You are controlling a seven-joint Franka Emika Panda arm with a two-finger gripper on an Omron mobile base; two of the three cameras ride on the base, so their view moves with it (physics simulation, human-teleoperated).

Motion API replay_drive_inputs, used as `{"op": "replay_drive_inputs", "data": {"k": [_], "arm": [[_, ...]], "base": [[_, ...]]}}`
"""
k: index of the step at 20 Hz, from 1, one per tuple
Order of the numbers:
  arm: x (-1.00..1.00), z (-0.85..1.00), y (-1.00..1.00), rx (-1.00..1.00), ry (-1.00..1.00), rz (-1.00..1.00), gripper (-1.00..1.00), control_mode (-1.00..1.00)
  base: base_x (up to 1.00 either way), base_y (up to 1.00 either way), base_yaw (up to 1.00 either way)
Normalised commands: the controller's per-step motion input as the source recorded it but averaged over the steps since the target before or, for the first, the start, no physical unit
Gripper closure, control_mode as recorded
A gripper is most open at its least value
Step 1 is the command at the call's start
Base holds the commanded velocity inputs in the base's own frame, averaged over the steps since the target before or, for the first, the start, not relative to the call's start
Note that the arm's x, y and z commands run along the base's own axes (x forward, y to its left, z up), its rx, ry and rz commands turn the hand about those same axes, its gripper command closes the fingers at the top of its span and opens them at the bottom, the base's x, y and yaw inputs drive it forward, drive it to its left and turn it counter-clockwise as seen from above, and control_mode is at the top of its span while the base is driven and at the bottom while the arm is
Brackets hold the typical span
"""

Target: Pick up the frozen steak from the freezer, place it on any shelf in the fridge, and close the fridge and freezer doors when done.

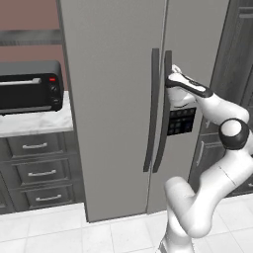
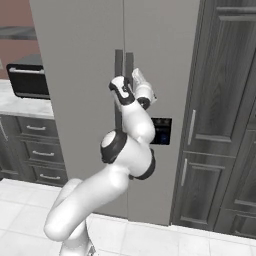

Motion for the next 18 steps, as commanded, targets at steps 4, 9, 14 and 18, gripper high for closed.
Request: {"op": "replay_drive_inputs", "data": {"k": [4,9,14,18], "arm": [[0.00,0.00,0.01,0.00,0.00,0.00,-1.00,-1.00],[0.08,0.00,0.01,0.00,0.01,-0.01,-1.00,-1.00],[0.02,0.00,0.00,0.00,0.00,0.00,-1.00,-1.00],[0.49,0.00,-0.03,0.00,0.07,0.00,-1.00,-1.00]], "base": [[0.00,0.00,0.00],[0.00,0.00,0.00],[0.00,0.00,0.00],[0.00,0.00,0.00]]}}
